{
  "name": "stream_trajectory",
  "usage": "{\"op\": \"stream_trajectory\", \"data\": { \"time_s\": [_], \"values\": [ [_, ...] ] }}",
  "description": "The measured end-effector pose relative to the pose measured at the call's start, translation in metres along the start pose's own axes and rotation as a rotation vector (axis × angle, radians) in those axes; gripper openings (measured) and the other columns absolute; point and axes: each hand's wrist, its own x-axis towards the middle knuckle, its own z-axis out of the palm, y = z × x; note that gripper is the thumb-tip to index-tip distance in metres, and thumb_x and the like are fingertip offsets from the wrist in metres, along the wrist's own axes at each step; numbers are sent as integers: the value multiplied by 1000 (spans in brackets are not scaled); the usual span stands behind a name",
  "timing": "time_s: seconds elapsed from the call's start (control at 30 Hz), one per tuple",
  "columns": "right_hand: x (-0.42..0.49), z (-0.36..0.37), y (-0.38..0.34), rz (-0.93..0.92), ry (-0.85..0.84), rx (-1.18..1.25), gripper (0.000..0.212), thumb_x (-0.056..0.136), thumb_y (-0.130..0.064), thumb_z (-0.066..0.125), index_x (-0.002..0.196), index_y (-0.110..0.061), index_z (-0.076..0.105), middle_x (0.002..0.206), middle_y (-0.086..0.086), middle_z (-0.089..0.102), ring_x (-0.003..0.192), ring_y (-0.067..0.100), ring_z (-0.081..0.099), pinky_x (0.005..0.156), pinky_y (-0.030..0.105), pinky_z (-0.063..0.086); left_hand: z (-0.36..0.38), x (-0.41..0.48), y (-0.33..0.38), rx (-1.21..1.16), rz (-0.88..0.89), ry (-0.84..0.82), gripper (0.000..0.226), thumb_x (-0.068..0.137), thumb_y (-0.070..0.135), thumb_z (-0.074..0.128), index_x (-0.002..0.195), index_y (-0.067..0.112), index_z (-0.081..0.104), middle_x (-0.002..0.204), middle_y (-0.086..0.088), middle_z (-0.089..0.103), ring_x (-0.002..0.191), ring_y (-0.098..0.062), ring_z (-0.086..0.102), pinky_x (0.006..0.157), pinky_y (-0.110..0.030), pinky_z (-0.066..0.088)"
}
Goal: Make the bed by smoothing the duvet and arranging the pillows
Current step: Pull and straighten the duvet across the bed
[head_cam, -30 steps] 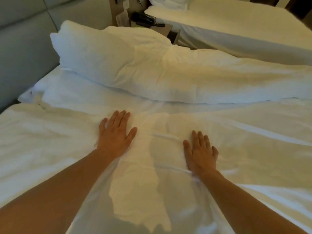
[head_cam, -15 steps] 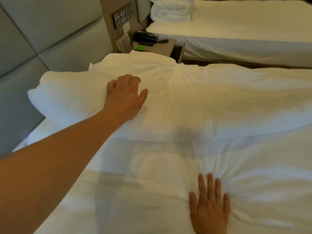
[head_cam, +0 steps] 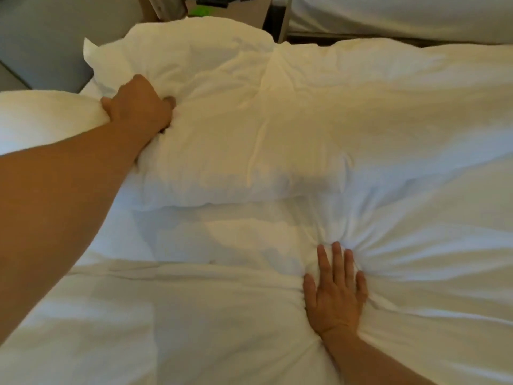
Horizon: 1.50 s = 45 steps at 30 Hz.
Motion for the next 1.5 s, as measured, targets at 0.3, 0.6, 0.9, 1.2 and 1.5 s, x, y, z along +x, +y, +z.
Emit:
{"op": "stream_trajectory", "data": {
  "time_s": [0.3,0.6,0.9,1.2,1.5],
  "values": [
    [-1,-16,-2,1,-17,60,69,95,-62,24,160,-40,25,170,-5,19,157,19,15,120,53,19,-27,-222,-107,-259,683,461,20,88,14,65,79,5,50,77,-17,49,80,-34,46,79,-39,28],
    [3,-115,6,-33,-365,349,40,94,-51,48,125,-31,66,145,-14,54,142,22,45,110,43,36,46,-301,-175,-237,484,89,15,79,25,61,87,17,52,87,-14,51,87,-36,51,71,-36,26],
    [109,-306,-74,-460,370,151,129,69,-33,89,163,-21,1,171,8,6,158,29,8,121,56,21,68,-324,-178,-251,414,24,34,80,35,47,86,12,71,89,-14,58,91,-30,45,69,-40,46],
    [137,-343,-98,-551,-488,-66,44,73,-44,89,109,-34,66,103,-12,66,98,16,62,90,37,46,38,-329,-169,-355,363,-289,62,82,74,53,122,28,58,128,7,53,127,-18,46,103,-38,40],
    [37,-330,-80,-812,729,292,16,97,-13,51,107,-15,64,66,17,63,64,36,58,61,33,36,-139,-159,-11,-1949,-40,-390,79,90,80,33,143,26,55,132,4,68,122,-17,65,93,-33,55]
  ]
}}
